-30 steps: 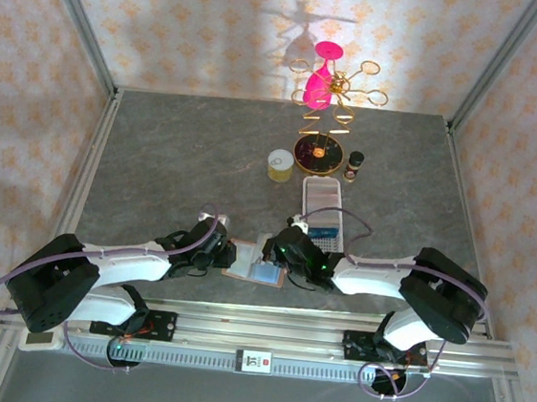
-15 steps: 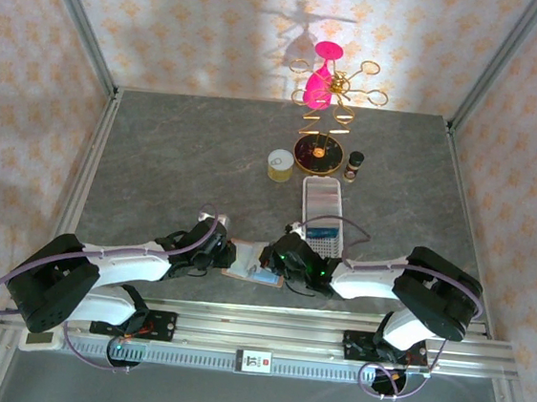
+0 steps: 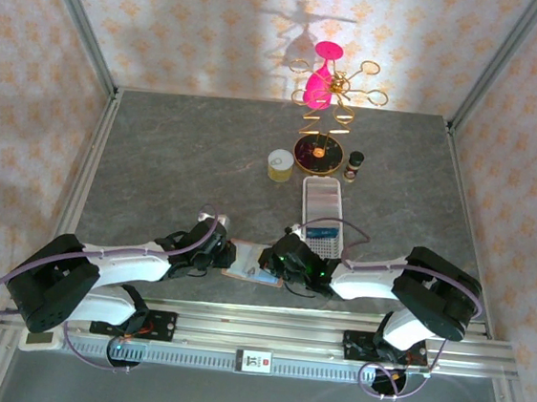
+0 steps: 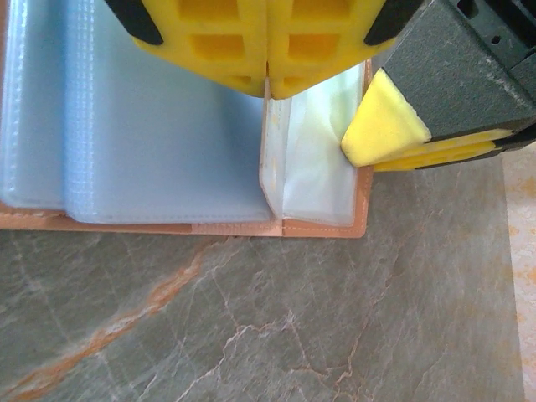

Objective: Put the credit cards into the card holder

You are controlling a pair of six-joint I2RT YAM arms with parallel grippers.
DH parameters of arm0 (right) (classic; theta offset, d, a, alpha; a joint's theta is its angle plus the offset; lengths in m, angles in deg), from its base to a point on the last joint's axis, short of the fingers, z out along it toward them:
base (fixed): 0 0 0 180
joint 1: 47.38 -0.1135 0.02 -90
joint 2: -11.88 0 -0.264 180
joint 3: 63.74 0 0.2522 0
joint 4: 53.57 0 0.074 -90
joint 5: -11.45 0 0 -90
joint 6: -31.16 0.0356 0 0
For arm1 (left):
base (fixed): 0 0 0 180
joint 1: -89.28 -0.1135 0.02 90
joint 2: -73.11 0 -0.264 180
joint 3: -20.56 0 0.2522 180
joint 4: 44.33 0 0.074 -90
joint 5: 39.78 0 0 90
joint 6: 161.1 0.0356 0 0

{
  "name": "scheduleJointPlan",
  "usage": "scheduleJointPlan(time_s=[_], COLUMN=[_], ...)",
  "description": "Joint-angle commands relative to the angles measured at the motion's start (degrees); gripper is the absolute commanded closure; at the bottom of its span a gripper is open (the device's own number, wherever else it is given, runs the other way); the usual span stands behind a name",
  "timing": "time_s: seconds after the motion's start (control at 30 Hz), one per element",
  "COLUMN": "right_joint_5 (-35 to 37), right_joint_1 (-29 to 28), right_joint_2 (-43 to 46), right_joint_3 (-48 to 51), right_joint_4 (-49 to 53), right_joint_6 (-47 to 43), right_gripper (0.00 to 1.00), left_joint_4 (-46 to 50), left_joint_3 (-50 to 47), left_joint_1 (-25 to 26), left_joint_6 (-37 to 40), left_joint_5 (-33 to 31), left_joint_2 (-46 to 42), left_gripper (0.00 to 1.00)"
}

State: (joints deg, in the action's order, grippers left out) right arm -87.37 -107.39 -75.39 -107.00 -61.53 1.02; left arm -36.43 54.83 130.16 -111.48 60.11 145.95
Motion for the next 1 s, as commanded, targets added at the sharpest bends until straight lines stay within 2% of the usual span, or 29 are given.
scheduleJointPlan(time_s=[0.0, 0.33, 0.77, 0.97], right_joint_5=[-1.24, -0.39, -1.77, -1.38], right_joint_1=[-0.81, -1.43, -1.7, -1.69], right_joint_2=[0.17, 1.12, -3.43, -5.67], right_joint_3=[0.59, -0.58, -3.28, -4.99], right_joint_4=[4.52, 7.09, 2.26, 2.12], right_joint_6=[-0.04, -1.14, -2.46, -3.14], right_gripper=[1.0, 1.0, 1.0, 0.99], left_joint_4=[2.97, 2.9, 2.27, 1.54], left_joint_3=[-1.97, -1.89, -2.17, -3.12], left_joint_1=[0.51, 0.45, 0.51, 0.51], left_joint_6=[0.48, 0.48, 0.31, -0.18], left_joint_5=[1.0, 1.02, 1.8, 2.24], left_joint_2=[0.88, 0.7, 0.85, 0.47], left_gripper=[0.83, 0.83, 0.82, 0.77])
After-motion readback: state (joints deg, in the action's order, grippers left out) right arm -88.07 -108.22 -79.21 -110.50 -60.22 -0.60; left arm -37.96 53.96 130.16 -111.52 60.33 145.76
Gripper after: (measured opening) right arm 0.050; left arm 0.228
